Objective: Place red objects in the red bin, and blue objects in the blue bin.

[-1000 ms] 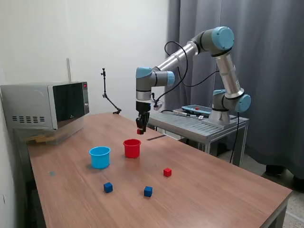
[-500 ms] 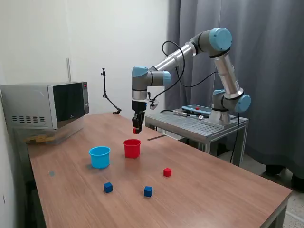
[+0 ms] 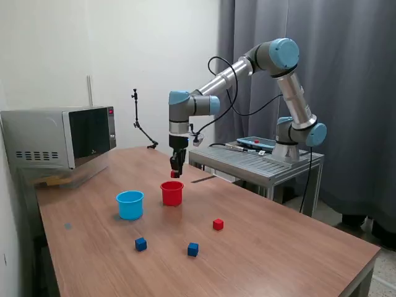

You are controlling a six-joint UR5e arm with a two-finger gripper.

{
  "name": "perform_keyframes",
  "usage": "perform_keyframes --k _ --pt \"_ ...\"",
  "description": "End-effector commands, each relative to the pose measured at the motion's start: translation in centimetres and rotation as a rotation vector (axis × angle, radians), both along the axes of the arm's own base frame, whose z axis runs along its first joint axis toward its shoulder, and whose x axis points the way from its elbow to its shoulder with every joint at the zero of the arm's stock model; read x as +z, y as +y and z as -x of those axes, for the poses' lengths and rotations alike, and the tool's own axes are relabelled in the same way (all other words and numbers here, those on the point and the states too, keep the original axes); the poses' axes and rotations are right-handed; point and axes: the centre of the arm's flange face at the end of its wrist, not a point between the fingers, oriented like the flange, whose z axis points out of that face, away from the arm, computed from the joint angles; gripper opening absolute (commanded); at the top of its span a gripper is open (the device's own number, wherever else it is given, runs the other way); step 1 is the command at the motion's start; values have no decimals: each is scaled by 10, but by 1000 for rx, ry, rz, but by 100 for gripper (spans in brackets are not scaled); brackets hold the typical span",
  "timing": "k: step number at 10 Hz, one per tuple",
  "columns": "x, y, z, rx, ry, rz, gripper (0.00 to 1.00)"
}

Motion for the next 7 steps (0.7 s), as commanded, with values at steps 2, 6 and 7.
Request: perform_keyframes --k 2,6,7 --pt "-5 0 10 38 -2 2 0" --pt "-11 -3 14 46 -18 6 0" --pt "-11 -4 14 48 -18 7 0"
